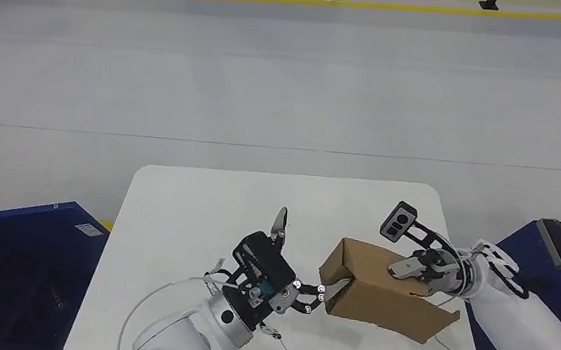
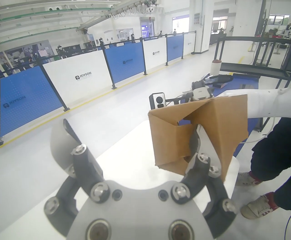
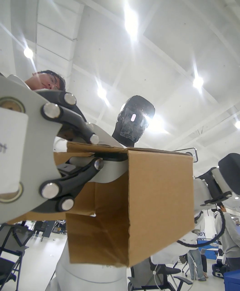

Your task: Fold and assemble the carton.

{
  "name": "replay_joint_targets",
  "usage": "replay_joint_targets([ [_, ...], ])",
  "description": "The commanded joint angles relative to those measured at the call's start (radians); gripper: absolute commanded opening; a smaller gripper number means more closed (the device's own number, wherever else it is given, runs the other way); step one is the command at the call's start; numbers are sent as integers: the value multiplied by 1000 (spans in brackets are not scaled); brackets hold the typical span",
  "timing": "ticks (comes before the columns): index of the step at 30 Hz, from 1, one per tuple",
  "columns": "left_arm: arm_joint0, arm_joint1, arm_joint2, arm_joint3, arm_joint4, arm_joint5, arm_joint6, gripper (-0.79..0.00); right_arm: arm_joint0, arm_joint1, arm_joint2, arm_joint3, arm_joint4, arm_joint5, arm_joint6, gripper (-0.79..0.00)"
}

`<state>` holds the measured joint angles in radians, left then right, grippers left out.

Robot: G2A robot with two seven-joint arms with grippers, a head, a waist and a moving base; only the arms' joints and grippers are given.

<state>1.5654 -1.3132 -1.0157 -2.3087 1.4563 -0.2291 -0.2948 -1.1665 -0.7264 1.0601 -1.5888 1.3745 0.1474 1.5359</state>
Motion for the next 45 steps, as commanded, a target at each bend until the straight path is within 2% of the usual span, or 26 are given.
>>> replay_joint_targets([
  [1, -5, 0, -3, 4, -5, 4, -12, 0, 0, 3, -4, -7, -6, -8, 0, -785],
  [8, -19, 0, 2, 18, -17, 9, -32, 0, 0, 15, -13, -28, -11, -36, 0, -785],
  [12, -11, 2, -10, -9, -32, 11, -5, 0, 4, 22, -8, -9, -1, -53, 0, -785],
  [15, 10, 7, -40, -41, -17, 13, 51, 0, 13, 30, 5, 52, -57, -83, 0, -785],
  [19, 37, 12, -92, -41, 35, 49, 222, 0, 13, 30, 5, 52, -57, -83, 0, -785],
  [22, 37, 12, -92, -41, 35, 49, 222, 0, 11, 29, 6, 41, -58, -86, -10, -785],
  [25, 37, 12, -92, -41, 35, 49, 222, 0, -1, 23, 12, 32, -28, -60, -23, -785],
  [30, 37, 12, -92, -41, 35, 49, 222, 0, -17, 15, 29, 49, 74, 57, -79, -785],
  [32, 37, 13, -91, -38, 36, 52, 226, 0, -28, 13, 30, 36, 119, 127, -55, -785],
  [35, 42, 13, -87, -37, 13, 52, 236, 0, -49, 3, 25, 47, 280, 237, -100, -785],
  [37, 47, 13, -88, -41, 9, 50, 252, 0, -49, -3, -4, 0, 340, 249, -112, -785],
  [41, 54, 13, -88, -41, -57, 32, 317, 0, -27, -5, -82, -33, 402, 197, -59, -785],
  [45, 68, 14, -98, -41, -262, -37, 338, 0, 33, 4, -162, -67, 418, 137, 0, -785],
])
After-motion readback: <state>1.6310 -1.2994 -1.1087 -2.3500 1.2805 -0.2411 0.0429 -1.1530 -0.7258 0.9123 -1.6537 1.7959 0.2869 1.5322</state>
